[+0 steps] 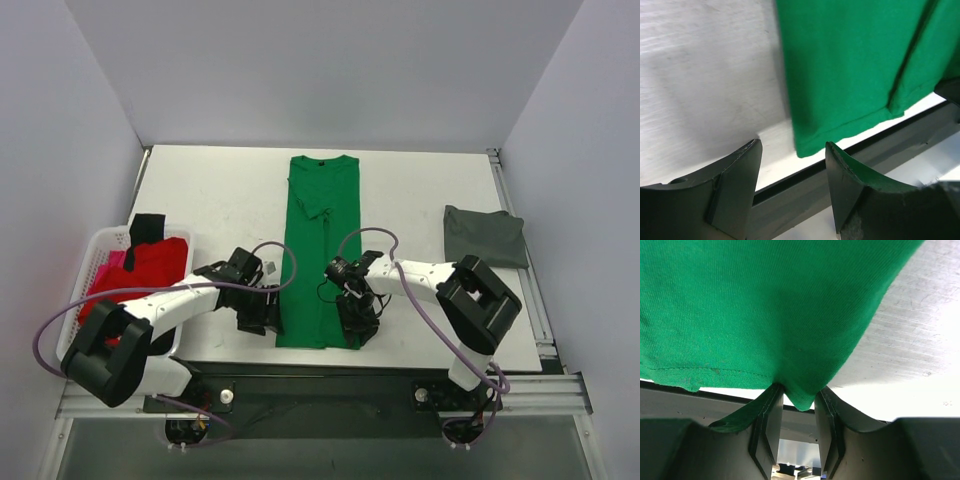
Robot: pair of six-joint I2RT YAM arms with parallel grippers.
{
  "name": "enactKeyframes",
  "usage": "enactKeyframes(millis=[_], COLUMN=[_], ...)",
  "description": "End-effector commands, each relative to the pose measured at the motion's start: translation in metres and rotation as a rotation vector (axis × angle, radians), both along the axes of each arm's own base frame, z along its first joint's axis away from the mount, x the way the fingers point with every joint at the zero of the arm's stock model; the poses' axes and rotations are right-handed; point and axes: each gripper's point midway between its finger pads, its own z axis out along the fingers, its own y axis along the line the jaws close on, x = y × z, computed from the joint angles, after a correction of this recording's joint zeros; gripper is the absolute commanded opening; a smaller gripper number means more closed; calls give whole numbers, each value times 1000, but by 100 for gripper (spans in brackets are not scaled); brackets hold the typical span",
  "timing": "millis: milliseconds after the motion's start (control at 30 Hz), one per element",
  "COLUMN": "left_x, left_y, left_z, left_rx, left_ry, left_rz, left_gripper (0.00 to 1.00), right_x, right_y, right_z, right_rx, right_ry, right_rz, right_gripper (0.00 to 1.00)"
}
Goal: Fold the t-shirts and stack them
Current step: Grab the bottom of the folded rectangular tshirt with both arms
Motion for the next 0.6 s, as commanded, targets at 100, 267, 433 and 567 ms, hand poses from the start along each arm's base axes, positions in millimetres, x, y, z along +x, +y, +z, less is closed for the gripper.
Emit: enactKeyframes(millis=[100,267,433,567], left_x=[-14,-26,-39,-42], left_y=[-5,5,12,17], left_z=[-13,-25,-36,-40], left_rx=[-15,49,131,186], left_ry=[56,117,165,167], left_rz=[-20,-15,-32,-34], left_gripper=[65,59,36,19], right_x=[-13,-14,-13,-14], right_y=[-16,-18,-22,-30], right_z=[2,3,6,4], right_rx=[-41,-43,-40,-45], right_ry=[37,34,21,28], right_rz=[18,16,-8,-36], right_gripper=[32,37,33,19])
